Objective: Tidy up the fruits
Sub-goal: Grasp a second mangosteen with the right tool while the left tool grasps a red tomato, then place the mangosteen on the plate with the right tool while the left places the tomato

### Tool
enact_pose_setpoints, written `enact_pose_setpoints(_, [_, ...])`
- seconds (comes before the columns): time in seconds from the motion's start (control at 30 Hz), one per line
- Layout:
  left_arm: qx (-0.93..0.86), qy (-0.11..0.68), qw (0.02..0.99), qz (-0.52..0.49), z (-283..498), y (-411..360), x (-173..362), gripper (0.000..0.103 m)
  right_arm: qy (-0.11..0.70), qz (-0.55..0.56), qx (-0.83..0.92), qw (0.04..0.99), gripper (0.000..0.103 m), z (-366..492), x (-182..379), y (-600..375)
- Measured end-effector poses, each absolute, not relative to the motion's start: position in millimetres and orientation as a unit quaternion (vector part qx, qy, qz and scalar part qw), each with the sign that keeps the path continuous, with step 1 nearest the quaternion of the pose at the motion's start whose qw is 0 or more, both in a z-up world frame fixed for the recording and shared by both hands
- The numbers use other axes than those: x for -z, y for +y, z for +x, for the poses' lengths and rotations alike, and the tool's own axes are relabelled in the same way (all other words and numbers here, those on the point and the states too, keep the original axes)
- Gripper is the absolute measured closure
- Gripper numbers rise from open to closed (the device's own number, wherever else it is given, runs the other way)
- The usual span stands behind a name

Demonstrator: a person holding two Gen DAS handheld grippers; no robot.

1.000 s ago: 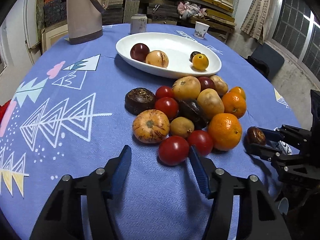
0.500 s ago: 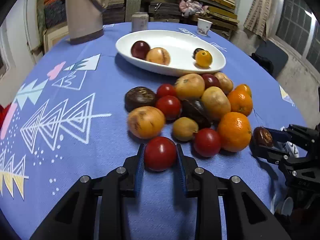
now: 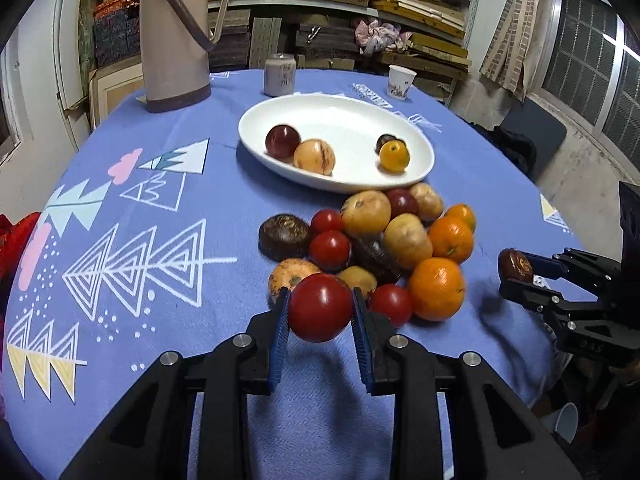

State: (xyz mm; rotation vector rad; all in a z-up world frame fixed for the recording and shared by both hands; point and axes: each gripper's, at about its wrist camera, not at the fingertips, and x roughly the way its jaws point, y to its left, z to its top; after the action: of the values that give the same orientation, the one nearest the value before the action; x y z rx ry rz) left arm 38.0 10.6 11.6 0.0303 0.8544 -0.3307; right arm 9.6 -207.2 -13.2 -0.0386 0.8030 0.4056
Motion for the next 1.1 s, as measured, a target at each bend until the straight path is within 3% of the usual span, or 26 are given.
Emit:
enact_pose_setpoints(0.6, [0.155, 0.391, 0.907, 0.026, 106, -6, -43, 0.073, 0.337, -0.006, -0.202, 0.92, 0.061, 84, -52, -212])
enact_pose_setpoints(1.1, [0.142, 0.419, 0.897, 0.016, 200, -26, -29, 0.073, 0.398, 0.017, -0.203, 0.894, 0.061, 192, -27, -183])
